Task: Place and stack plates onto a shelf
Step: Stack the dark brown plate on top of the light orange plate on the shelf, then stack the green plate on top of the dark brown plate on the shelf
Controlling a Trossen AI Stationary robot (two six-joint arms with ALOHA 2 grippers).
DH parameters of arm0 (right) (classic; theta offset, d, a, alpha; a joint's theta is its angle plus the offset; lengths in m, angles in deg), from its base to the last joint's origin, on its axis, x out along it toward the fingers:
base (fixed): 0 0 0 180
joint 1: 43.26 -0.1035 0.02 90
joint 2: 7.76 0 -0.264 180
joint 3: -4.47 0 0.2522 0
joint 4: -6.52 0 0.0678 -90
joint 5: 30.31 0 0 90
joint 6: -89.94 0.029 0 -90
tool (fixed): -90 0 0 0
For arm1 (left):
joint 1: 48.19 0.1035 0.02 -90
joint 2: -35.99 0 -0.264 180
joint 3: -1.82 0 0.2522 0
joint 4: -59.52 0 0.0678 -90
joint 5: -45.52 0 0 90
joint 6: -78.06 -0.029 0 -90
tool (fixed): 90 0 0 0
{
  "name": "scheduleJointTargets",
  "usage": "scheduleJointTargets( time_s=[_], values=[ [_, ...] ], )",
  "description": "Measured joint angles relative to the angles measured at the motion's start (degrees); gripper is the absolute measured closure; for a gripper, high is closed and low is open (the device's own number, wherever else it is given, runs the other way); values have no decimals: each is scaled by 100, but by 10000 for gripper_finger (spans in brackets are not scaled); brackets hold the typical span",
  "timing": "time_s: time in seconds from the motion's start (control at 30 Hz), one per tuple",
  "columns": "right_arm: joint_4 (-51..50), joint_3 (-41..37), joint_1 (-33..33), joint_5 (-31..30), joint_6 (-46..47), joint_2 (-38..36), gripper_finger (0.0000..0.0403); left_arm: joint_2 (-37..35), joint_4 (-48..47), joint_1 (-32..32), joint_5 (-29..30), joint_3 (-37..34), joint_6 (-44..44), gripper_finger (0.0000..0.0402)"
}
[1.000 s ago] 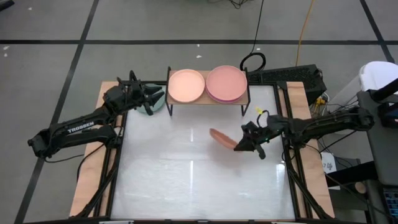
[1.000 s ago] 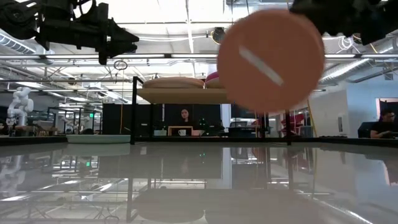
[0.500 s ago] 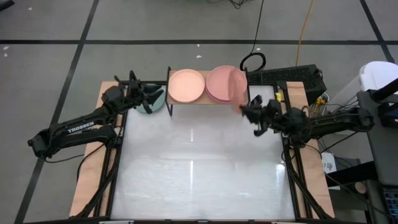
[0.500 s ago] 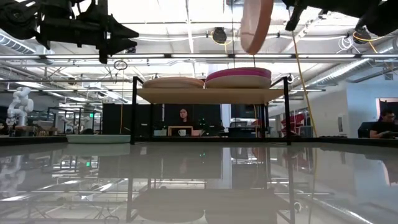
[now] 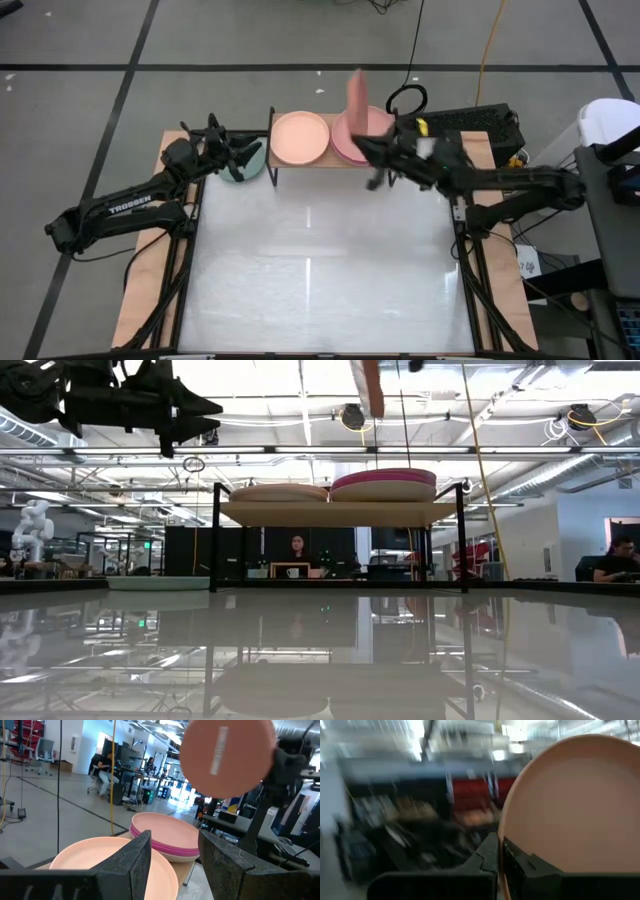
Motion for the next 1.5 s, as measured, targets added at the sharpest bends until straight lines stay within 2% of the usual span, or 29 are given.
scheduleJointTargets(
  time_s=[0.07, 0.17, 0.23, 0.33, 0.43, 0.5, 0.7, 0.87, 1.2, 1.33, 1.5],
  values=[
    [-1033, 726, 176, -1, -181, 331, 403, 0, 0, 0, 0, 0, 1, 234],
    [-2014, 1636, 440, 201, -339, 850, 403, 0, 0, -1, -2, 0, 1, 234],
    [-2243, 2067, 604, 802, -550, 1202, 403, 0, 0, 1, 0, 0, 1, 234],
    [-1998, 2407, 743, 1681, -739, 1669, 403, 0, 51, 0, 0, 0, 1, 234],
    [-1204, 2470, 785, 1804, -767, 2049, 403, 0, 92, 1, -2, 0, 1, 234],
    [-1056, 2471, 847, 1803, -844, 2202, 403, 0, 90, -1, -5, 0, 1, 234],
    [-1706, 2472, 1114, 1862, -720, 2670, 403, 0, 90, 1, -7, 0, 1, 234],
    [-1752, 2472, 1178, 2404, -799, 3155, 403, 0, 118, 6, -7, 0, 1, 234],
    [-1998, 2470, 1178, 2373, -922, 3678, 401, 0, 82, 6, -8, 0, 1, 234],
    [-2007, 2470, 1178, 2375, -934, 3677, 381, 0, 79, 6, -17, 0, 1, 234],
    [-2066, 2470, 1178, 2384, -907, 3676, 337, 0, 55, 6, -23, 0, 13, 234]
  ],
)
